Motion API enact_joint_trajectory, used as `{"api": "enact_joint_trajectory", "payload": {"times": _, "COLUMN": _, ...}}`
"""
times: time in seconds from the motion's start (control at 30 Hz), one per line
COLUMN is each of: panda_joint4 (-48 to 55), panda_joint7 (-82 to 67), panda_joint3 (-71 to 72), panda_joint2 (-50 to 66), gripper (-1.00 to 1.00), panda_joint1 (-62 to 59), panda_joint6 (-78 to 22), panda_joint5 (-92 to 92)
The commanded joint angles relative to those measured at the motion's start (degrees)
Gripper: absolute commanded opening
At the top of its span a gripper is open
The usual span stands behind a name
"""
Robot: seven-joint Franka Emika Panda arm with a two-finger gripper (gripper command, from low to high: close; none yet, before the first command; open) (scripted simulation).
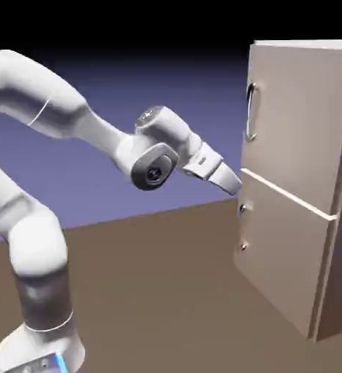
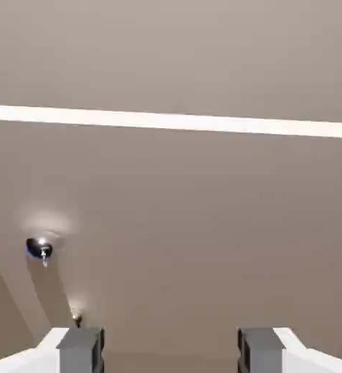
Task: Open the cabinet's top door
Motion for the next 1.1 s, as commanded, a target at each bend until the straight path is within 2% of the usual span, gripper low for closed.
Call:
{"api": "enact_joint_trajectory", "payload": {"times": 0.0, "panda_joint4": 0.51, "panda_joint7": 0.89, "panda_joint3": 0.92, "panda_joint2": -0.26, "gripper": 0.0, "panda_joint1": -0.86, "panda_joint6": -0.06, "panda_joint5": 2.5}}
{"api": "enact_joint_trajectory", "payload": {"times": 1.07, "panda_joint4": 16.91, "panda_joint7": 29.45, "panda_joint3": 30.41, "panda_joint2": -8.42, "gripper": 0.0, "panda_joint1": -28.3, "panda_joint6": -2.07, "panda_joint5": 82.25}}
